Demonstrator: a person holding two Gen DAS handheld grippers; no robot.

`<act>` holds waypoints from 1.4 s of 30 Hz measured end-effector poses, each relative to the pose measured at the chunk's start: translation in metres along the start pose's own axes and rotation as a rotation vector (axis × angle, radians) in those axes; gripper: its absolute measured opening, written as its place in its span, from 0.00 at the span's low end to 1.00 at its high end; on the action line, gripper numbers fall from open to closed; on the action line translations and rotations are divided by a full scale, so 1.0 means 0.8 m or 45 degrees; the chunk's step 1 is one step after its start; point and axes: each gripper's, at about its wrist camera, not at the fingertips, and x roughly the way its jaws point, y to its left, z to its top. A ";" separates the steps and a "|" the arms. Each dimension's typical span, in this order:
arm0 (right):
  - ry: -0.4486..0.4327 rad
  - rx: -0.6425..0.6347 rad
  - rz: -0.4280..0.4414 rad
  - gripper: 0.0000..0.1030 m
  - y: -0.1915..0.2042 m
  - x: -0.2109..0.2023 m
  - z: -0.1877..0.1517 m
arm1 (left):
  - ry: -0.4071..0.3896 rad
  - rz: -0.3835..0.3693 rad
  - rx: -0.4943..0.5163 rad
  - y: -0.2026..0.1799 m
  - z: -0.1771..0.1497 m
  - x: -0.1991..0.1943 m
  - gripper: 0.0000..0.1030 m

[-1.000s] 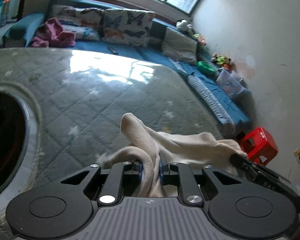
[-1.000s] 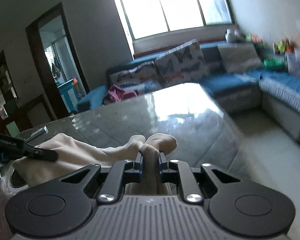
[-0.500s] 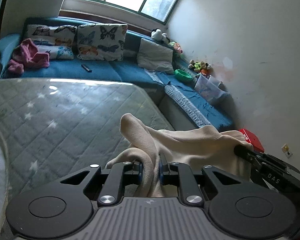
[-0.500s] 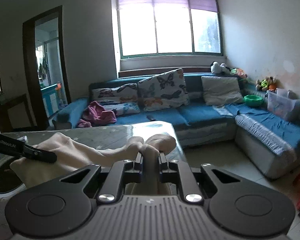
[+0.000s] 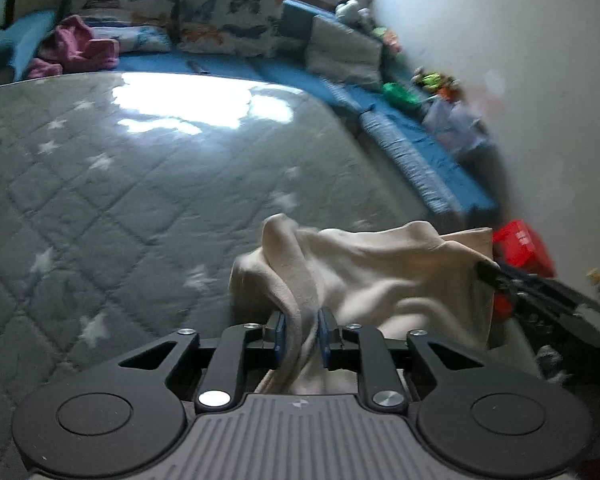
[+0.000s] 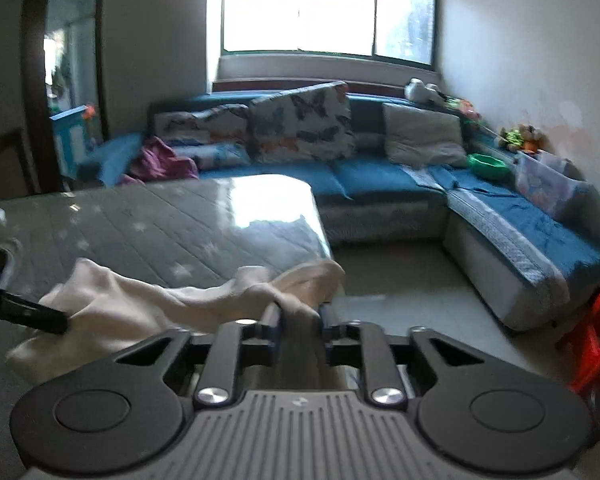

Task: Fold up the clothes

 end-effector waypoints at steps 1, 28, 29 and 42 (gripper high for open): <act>0.000 -0.002 -0.007 0.25 0.000 0.001 -0.004 | 0.000 0.026 0.002 0.005 0.000 0.002 0.26; 0.113 0.050 0.180 0.26 0.011 0.084 -0.006 | 0.049 -0.001 0.065 -0.024 0.045 0.099 0.31; 0.125 0.051 0.177 0.30 0.011 0.091 -0.008 | 0.038 0.002 0.076 -0.024 0.045 0.100 0.31; 0.032 0.056 0.196 0.75 0.021 0.054 -0.019 | -0.027 0.028 0.171 -0.044 0.024 0.059 0.58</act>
